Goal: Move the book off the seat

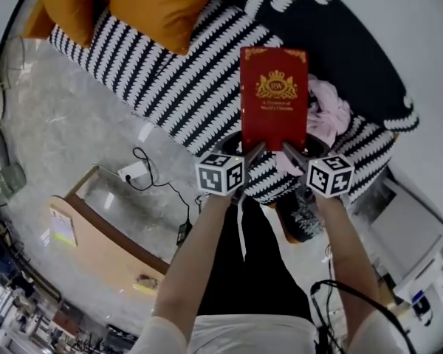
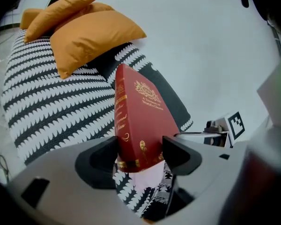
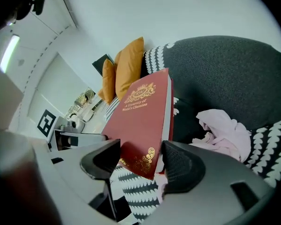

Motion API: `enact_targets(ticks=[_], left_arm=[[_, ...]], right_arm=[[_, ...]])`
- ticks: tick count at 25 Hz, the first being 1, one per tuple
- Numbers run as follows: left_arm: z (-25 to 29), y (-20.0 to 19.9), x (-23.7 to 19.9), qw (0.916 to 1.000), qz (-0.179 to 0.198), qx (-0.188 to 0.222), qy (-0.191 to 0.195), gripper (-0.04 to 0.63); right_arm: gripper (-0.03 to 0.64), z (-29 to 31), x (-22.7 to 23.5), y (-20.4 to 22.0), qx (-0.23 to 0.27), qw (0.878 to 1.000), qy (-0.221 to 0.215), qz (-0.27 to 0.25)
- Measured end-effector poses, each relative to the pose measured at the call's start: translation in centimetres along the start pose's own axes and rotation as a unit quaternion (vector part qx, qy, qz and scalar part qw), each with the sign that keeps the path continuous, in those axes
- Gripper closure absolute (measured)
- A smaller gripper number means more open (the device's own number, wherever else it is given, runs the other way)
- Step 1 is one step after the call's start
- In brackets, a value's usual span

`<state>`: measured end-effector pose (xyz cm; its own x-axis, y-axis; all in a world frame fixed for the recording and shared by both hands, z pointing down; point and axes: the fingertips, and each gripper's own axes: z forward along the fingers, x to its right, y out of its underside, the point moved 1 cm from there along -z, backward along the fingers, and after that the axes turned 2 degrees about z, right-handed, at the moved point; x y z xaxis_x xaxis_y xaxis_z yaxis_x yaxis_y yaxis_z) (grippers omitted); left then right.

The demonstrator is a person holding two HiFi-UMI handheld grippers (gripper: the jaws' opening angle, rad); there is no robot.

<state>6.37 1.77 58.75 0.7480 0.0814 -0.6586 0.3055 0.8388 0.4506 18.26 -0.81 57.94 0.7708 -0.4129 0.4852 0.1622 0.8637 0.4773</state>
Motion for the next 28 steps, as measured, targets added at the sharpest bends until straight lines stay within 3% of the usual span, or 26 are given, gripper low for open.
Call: enact_targets(ticks=[15, 28], left_arm=[[-13.8, -0.1, 11.9, 0.9976, -0.043, 0.044, -0.032, 0.296], [-23.7, 0.0, 17.3, 0.9905, -0.059, 0.11, -0.058, 0.296]], right_arm=[[0.318, -14.0, -10.4, -1.8, -0.017, 0.998, -0.028, -0.052], [0.318, -20.8, -18.7, -2.7, -0.018, 0.992, -0.06, -0.109]])
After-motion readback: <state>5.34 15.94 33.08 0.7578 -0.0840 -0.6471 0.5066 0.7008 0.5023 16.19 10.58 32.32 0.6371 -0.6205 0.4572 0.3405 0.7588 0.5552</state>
